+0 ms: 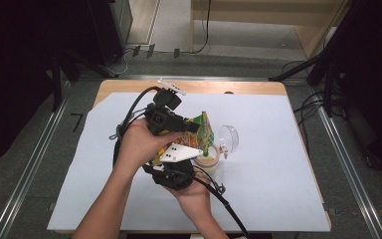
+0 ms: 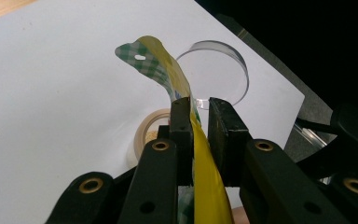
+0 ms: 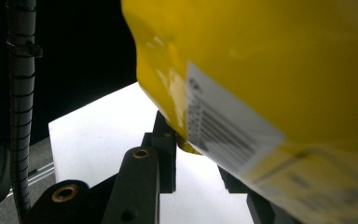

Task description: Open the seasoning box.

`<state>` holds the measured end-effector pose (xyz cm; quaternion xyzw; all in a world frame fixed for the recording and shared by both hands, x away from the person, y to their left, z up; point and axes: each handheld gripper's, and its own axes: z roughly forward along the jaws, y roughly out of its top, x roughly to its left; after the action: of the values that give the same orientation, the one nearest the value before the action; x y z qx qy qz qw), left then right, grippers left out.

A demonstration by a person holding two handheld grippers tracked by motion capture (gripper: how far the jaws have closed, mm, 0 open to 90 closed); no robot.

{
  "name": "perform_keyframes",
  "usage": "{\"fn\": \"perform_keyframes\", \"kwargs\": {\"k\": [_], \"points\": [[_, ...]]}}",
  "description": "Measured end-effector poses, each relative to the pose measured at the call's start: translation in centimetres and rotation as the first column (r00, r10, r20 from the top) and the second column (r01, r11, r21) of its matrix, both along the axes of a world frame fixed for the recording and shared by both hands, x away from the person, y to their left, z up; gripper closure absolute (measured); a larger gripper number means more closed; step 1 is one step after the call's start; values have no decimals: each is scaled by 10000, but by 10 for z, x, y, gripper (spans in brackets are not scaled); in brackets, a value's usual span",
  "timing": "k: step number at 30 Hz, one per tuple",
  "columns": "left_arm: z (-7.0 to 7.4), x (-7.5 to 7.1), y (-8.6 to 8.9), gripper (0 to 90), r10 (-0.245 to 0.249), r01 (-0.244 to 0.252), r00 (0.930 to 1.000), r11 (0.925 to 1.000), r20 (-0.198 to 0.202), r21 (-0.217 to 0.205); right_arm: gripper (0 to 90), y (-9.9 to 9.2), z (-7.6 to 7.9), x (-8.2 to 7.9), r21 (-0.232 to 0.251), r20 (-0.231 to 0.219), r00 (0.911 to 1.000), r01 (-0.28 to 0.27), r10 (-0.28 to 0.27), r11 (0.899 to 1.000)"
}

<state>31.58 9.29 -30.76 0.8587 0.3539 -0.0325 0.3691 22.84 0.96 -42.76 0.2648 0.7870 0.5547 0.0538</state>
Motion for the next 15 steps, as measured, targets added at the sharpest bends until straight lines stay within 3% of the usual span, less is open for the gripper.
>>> {"fn": "perform_keyframes", "kwargs": {"k": [5, 9, 15], "points": [[-5, 5, 0, 801, 35, -33, 9998, 10000, -203, 91, 727, 1, 0, -2, 8, -219, 9997, -70, 70, 10000], [-9, 11, 3, 798, 61, -70, 9990, 9998, -446, -192, 727, 0, 0, -2, -139, -187, 9998, -94, 92, 9999], [-14, 17, 6, 794, 112, -133, 9974, 9995, -718, -287, 723, -1, 0, -3, -354, -204, 9997, -110, 102, 9993]]}}
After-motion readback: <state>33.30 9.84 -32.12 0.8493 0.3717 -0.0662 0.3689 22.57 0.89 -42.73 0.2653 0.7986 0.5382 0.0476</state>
